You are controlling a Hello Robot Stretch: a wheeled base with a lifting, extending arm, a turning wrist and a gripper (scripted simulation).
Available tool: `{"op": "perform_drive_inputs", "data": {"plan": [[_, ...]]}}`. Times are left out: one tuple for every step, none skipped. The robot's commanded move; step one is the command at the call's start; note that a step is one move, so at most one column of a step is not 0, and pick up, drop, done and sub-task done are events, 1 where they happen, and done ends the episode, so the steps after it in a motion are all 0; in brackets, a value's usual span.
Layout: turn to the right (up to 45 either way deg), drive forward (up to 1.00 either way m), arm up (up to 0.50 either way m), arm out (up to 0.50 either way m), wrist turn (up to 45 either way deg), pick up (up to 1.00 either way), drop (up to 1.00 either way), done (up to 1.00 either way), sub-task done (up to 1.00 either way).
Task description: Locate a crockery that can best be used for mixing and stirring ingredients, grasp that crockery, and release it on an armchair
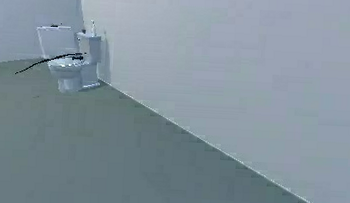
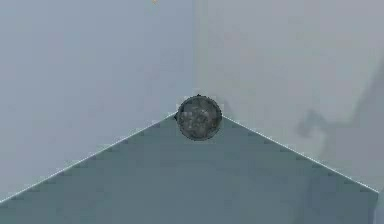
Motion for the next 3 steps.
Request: {"op": "perform_drive_inputs", "data": {"plan": [[-21.0,0.00,0.00,0.00,0.0,0.00,0.00,0.00,0.00],[0.0,0.05,0.00,0.00,0.0,0.00,0.00,0.00,0.00],[-45.0,0.00,0.00,0.00,0.0,0.00,0.00,0.00,0.00]]}}
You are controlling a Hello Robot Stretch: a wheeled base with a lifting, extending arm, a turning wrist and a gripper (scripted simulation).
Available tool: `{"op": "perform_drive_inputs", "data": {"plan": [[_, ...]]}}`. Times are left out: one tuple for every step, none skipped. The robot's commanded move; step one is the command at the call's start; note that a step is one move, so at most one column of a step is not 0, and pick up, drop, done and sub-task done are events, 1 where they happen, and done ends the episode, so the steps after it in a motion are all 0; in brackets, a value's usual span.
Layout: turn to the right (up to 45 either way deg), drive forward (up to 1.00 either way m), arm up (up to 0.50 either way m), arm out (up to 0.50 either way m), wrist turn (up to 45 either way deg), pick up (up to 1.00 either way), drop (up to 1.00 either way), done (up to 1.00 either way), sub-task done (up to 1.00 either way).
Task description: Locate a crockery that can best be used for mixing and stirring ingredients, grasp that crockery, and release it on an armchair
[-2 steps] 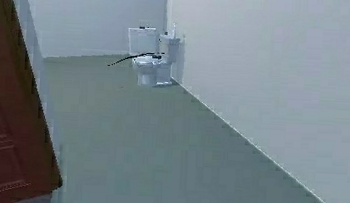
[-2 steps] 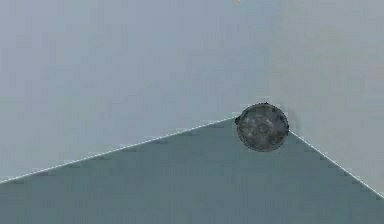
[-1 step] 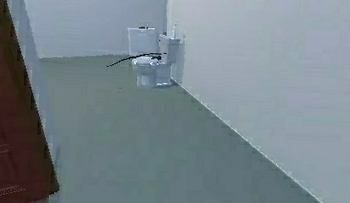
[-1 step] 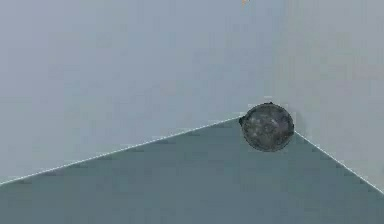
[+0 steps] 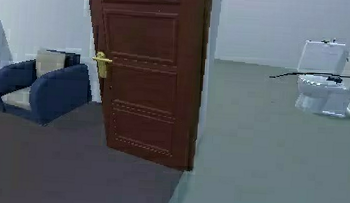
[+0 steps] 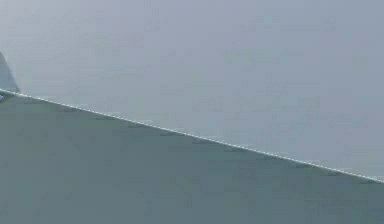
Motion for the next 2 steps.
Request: {"op": "perform_drive_inputs", "data": {"plan": [[-33.0,0.00,0.00,0.00,0.0,0.00,0.00,0.00,0.00],[0.0,0.90,0.00,0.00,0.0,0.00,0.00,0.00,0.00]]}}
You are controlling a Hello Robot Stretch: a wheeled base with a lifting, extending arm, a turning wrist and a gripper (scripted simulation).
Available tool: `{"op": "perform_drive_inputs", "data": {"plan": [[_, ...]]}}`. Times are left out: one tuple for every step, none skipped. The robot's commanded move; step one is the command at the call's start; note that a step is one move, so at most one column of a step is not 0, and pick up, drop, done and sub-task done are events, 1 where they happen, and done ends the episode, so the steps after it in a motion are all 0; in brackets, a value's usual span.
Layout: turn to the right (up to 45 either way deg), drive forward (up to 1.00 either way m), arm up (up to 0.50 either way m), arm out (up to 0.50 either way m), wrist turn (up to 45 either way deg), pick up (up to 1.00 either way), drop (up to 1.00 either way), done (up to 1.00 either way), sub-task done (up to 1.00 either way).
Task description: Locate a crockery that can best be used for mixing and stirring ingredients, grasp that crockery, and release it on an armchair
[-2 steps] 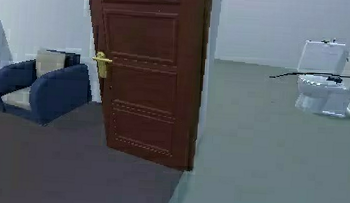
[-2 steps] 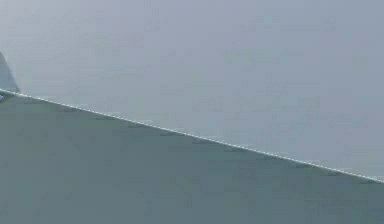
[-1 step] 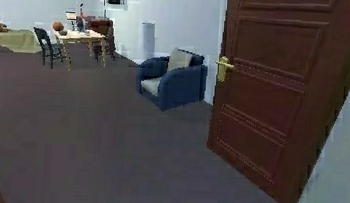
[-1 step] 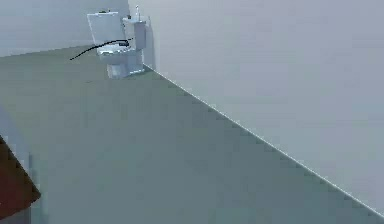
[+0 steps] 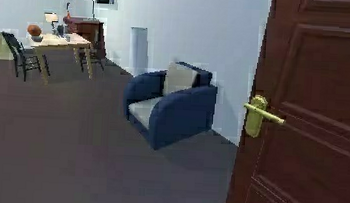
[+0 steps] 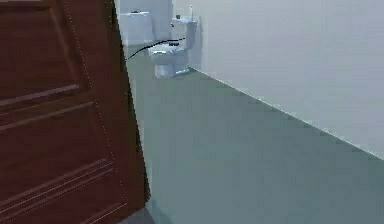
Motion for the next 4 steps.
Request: {"op": "perform_drive_inputs", "data": {"plan": [[-42.0,0.00,0.00,0.00,0.0,0.00,0.00,0.00,0.00],[0.0,1.00,0.00,0.00,0.0,0.00,0.00,0.00,0.00],[0.0,1.00,0.00,0.00,0.0,0.00,0.00,0.00,0.00],[0.0,1.00,0.00,0.00,0.0,0.00,0.00,0.00,0.00]]}}
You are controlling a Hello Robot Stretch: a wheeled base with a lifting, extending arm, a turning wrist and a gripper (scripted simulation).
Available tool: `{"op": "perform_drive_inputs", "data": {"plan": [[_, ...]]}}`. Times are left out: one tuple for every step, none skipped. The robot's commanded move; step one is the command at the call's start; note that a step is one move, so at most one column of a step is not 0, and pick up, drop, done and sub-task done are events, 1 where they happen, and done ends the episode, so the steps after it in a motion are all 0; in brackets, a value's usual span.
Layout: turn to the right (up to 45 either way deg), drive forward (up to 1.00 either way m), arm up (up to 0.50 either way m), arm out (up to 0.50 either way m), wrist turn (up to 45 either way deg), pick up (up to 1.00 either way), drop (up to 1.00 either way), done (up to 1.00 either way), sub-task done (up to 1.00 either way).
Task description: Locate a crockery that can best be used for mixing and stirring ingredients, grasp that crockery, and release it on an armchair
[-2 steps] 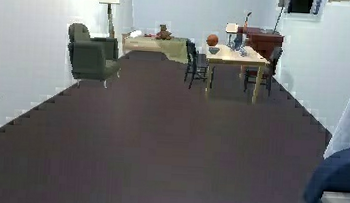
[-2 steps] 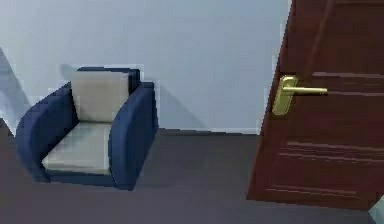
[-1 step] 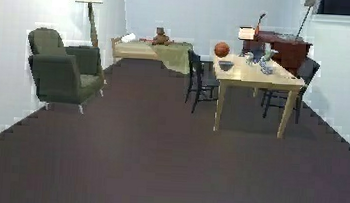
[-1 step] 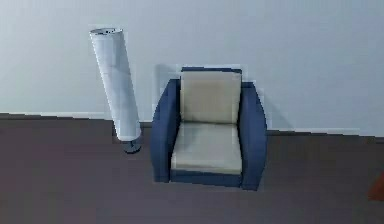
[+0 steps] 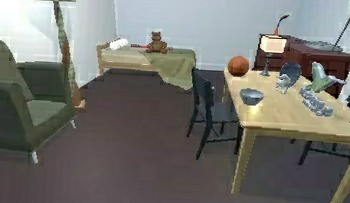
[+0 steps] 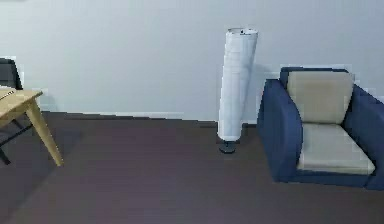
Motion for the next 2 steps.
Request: {"op": "perform_drive_inputs", "data": {"plan": [[0.0,0.80,0.00,0.00,0.0,0.00,0.00,0.00,0.00],[-45.0,0.00,0.00,0.00,0.0,0.00,0.00,0.00,0.00]]}}
